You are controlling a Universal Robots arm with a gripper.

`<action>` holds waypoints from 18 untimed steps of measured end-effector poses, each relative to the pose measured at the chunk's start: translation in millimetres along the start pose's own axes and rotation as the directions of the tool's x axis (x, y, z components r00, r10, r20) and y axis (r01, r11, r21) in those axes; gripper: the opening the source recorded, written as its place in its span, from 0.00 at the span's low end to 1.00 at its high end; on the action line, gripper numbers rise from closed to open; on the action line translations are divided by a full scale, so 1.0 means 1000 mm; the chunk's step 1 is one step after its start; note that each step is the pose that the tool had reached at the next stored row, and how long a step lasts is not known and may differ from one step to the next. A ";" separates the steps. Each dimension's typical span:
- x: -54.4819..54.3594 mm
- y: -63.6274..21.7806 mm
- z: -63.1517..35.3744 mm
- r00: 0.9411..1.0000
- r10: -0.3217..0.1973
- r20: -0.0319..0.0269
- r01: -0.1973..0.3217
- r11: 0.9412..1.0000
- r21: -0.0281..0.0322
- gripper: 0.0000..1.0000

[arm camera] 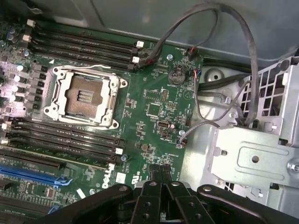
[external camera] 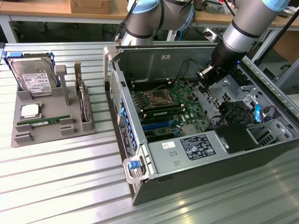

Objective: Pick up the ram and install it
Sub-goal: 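Press down the ram until it locks into place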

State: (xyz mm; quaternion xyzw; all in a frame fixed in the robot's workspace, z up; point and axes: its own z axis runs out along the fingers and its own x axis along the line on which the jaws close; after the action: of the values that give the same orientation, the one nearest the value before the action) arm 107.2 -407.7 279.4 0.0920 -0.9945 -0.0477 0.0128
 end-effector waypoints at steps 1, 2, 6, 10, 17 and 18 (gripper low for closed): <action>0.000 0.0000 0.0001 1.000 0.023 0.002 -0.023 1.000 0.000 0.10; 0.000 0.0000 0.0002 0.999 0.039 0.004 -0.039 0.999 -0.001 0.10; 0.000 0.0000 0.0003 0.996 0.088 0.009 -0.088 0.996 -0.002 0.10; 0.000 -0.0001 0.0005 0.990 0.137 0.013 -0.137 0.991 -0.003 0.10; 0.000 -0.0001 0.0008 0.976 0.218 0.021 -0.218 0.976 -0.006 0.10; 0.000 -0.0001 0.0009 0.973 0.231 0.022 -0.231 0.973 -0.006 0.10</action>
State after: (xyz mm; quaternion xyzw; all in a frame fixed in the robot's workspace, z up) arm 107.3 -407.8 278.5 -0.0248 -0.9985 -0.0489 0.0071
